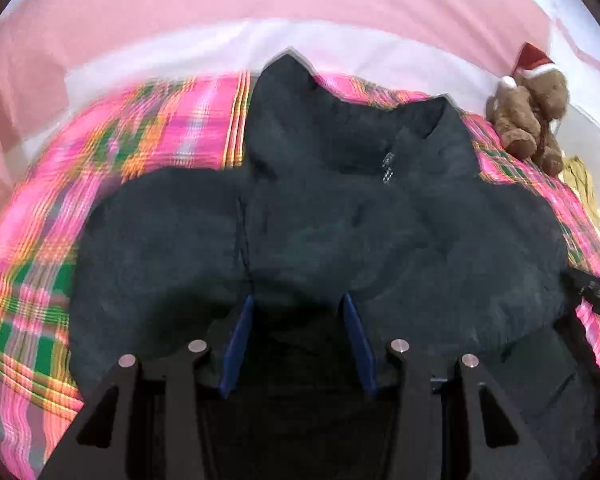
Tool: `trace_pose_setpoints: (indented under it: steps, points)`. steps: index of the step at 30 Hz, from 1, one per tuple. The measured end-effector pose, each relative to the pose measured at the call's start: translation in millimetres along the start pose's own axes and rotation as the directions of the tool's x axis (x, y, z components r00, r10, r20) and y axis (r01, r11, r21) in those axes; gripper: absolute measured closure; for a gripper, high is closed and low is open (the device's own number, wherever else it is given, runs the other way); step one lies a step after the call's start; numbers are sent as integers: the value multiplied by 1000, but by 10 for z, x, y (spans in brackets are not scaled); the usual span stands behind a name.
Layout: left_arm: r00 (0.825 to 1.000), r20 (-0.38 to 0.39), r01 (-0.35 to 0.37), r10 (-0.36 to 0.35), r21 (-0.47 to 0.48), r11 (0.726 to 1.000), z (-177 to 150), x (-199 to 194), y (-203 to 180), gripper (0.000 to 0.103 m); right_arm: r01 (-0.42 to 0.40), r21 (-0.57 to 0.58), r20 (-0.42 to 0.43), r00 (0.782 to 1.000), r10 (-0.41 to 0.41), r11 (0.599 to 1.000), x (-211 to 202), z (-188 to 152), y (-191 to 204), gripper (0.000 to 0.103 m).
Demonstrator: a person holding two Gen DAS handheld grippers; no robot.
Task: Fold large clothes
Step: 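Fold the hem up toward the collar with both tools, then open both tools and lift them off the folded jacket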
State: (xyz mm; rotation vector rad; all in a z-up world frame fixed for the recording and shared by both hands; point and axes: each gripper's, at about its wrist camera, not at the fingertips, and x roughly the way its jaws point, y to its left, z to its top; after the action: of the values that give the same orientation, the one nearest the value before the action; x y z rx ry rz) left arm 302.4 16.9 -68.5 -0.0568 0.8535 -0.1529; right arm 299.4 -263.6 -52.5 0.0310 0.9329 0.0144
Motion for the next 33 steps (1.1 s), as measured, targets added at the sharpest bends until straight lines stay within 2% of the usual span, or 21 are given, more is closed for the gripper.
trace_pose_setpoints:
  steps: [2, 6, 11, 13, 21, 26, 33]
  points:
    - [1000, 17, 12, -12, -15, 1000, -23, 31, 33, 53, -1, 10, -4, 1000, 1, 1000, 60, -14, -11, 48]
    - [999, 31, -19, 19, 17, 1000, -60, 51, -40, 53, 18, -5, 6, 1000, -18, 1000, 107, -46, 5, 48]
    - [999, 23, -46, 45, 32, 998, -19, 27, -52, 53, 37, 21, 10, 999, -37, 999, -21, -18, -14, 48]
    - [998, 13, -67, 67, 27, 997, -7, -107, -72, 53, 40, 51, 38, 998, -42, 998, -283, -36, -19, 48]
    - [998, 40, -44, 43, 9, 999, -306, -903, -155, 54, -8, 58, 112, 994, 2, 998, -1129, -291, 161, 47]
    - [998, 52, -21, 21, -1, 1000, -551, -1332, -226, 54, -56, 33, 136, 989, 51, 998, -1513, -465, 363, 47]
    - [998, 66, -6, 6, 6, 1000, -784, -1792, -352, 54, -105, -5, 161, 981, 105, 994, -1834, -650, 636, 47]
